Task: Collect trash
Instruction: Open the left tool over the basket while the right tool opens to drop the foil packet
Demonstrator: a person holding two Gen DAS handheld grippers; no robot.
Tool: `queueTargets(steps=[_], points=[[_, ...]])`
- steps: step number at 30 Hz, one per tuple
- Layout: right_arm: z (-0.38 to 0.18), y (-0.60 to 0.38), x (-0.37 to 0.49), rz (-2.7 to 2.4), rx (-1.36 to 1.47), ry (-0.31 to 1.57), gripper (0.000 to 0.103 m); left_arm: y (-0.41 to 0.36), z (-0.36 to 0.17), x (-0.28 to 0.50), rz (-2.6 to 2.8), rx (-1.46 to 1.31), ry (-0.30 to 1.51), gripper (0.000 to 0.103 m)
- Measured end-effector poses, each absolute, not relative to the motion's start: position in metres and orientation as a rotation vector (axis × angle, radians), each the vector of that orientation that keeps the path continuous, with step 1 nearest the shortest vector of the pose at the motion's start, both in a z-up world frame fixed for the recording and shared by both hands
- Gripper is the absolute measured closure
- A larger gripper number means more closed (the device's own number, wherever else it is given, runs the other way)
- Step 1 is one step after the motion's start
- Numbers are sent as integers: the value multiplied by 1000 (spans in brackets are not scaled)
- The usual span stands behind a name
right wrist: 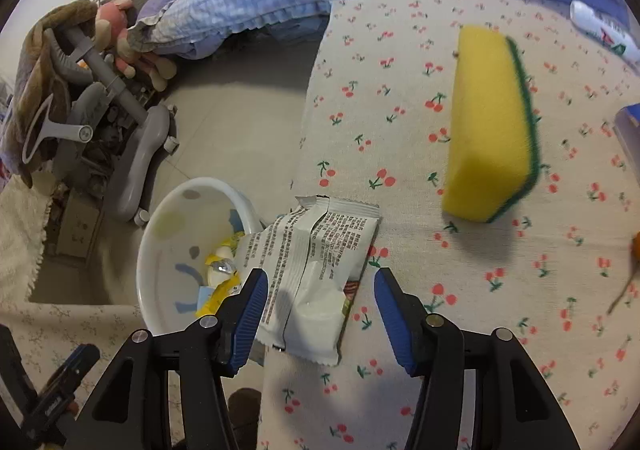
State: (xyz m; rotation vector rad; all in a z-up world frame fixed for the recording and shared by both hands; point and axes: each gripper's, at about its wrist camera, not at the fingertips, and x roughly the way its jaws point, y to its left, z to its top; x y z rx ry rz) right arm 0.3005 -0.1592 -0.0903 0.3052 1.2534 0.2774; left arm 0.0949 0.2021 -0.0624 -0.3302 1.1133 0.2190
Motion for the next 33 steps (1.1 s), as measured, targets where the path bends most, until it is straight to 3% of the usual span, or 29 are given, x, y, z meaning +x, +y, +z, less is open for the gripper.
queueTargets(steps=[1, 2, 5, 20, 23, 25, 26, 29, 33], points=[[-93, -158, 302, 287, 320, 1248, 64, 202, -62, 95, 217, -331, 1113, 12], [-98, -154, 303, 310, 339, 1267, 69, 203, -62, 95, 216, -333, 1112, 12], [-101, -139, 301, 366, 354, 1269, 77, 206, -61, 95, 213, -339, 1108, 12], [-80, -97, 289, 508, 274, 1215, 78, 206, -59, 94, 212, -332, 1106, 12], [-71, -108, 287, 477, 264, 1204, 71, 199, -57, 96, 211, -313, 1107, 12], [-65, -116, 285, 451, 260, 1198, 45, 193, -57, 99, 218, -290, 1112, 12], [-60, -123, 283, 434, 258, 1189, 41, 189, -57, 100, 219, -281, 1115, 12], [-47, -143, 280, 404, 229, 1158, 37, 175, -56, 107, 211, -251, 1126, 4], [-28, -176, 273, 346, 185, 1116, 32, 151, -53, 115, 183, -225, 1128, 3]])
